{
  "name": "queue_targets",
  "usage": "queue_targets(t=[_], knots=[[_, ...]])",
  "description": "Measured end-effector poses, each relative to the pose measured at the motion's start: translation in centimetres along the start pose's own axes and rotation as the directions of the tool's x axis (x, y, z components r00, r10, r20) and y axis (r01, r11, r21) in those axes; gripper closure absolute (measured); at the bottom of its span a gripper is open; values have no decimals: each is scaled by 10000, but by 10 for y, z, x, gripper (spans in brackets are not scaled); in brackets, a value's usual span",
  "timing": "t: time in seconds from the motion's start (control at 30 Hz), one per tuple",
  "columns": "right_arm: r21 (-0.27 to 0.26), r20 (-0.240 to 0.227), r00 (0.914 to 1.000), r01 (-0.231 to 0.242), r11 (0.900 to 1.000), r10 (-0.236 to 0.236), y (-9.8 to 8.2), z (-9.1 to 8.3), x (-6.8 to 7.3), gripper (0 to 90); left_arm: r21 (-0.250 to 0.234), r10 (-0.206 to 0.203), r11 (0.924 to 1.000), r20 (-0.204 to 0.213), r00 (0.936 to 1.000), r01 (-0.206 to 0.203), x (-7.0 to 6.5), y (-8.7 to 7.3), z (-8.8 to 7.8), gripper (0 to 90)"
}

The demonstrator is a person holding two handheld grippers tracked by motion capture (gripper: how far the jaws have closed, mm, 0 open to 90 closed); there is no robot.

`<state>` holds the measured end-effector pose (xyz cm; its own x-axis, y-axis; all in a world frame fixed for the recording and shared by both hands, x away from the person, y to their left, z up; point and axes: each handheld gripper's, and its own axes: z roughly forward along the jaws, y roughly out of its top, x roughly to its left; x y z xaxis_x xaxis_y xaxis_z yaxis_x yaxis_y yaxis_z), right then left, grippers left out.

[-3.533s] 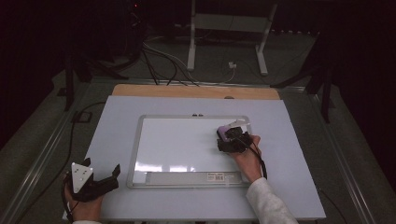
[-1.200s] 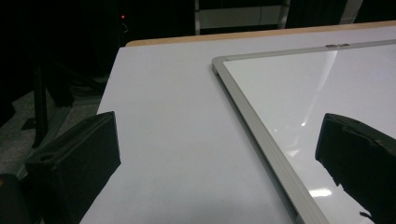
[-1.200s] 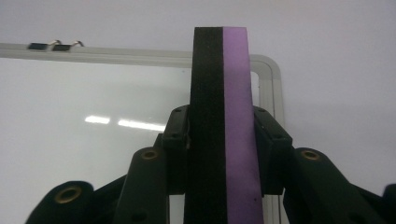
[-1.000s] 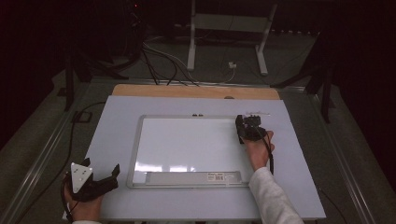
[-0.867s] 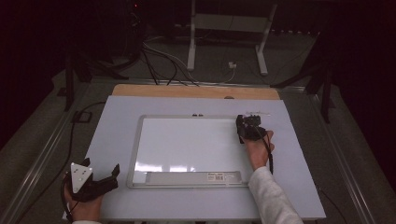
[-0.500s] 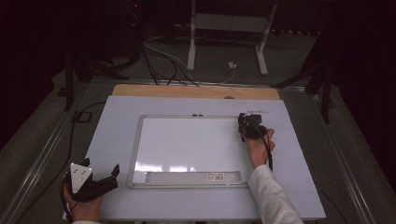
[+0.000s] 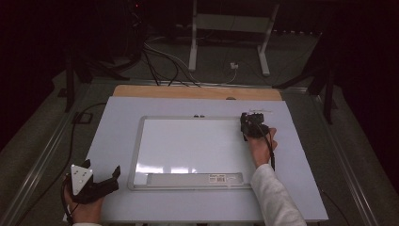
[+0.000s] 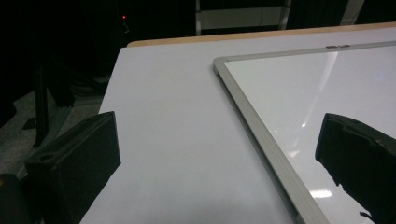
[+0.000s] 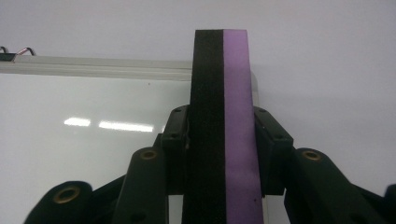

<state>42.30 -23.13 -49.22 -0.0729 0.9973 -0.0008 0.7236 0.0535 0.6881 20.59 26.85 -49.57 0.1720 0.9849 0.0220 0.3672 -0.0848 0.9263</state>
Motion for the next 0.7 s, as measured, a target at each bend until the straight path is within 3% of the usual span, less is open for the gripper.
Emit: queue_targets(t=[0.1, 0.23, 0.4, 0.53, 0.63, 0.7], knots=[[-111, -318, 9994, -143, 9998, 140, -1, 0, -4, 603, -3, -7, 10000, 2, 10000, 7, 0, 0, 0, 7], [-374, -841, 9942, -706, 9968, 672, -2, -5, -10, 467, 40, 24, 10000, 4, 10000, -24, 0, 0, 1, 7], [-1081, -1625, 9838, -942, 9897, 759, 1, -22, -11, 295, 22, 39, 10000, -2, 10000, -39, 0, 0, 0, 7], [-1640, -2354, 9718, -551, 9849, 152, 2, -37, -9, 194, 20, 44, 10000, 3, 10000, -44, -1, 0, 0, 7], [-2132, -2478, 9670, 61, 9770, -601, 1, -46, -8, 151, -13, 14, 10000, 14, 10000, -14, -1, 0, 0, 7], [-2189, -2567, 9628, 273, 9754, -846, -1, -53, -8, 148, -25, 10, 10000, 34, 10000, -10, -1, 0, 0, 7]])
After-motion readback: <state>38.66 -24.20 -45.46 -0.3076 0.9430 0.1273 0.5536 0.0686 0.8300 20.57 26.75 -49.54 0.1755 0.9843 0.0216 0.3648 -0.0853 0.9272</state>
